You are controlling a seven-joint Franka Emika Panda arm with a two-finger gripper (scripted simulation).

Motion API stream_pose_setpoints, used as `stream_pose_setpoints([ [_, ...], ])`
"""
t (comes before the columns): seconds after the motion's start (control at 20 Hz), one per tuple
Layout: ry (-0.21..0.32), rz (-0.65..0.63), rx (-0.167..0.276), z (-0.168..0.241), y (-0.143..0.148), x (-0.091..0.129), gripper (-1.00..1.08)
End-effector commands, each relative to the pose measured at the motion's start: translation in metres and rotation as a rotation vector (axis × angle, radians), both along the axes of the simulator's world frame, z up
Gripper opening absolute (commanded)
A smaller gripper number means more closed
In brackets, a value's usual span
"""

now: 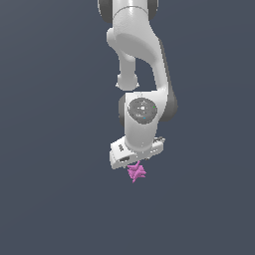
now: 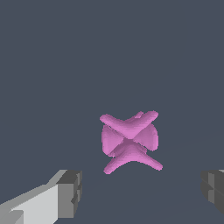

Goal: Pick up the object and move it to a goal position.

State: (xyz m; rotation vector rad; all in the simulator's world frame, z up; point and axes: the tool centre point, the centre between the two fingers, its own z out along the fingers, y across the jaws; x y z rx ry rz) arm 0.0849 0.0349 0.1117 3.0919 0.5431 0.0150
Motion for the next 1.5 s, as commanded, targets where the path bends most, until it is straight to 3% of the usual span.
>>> stream_pose_setpoints([
  [0.0, 0.004, 0.032, 0.0, -0.008, 0.002, 0.006, 1.0],
  [0.65, 0.01, 0.075, 0.0, -0.024, 0.004, 0.013, 1.0],
  [1.1, 0.01, 0.078, 0.0, -0.068, 0.004, 0.012, 1.0],
  [1.4, 0.01, 0.078, 0.0, -0.071, 0.004, 0.014, 1.0],
  [1.45, 0.01, 0.078, 0.0, -0.071, 0.004, 0.014, -1.0],
])
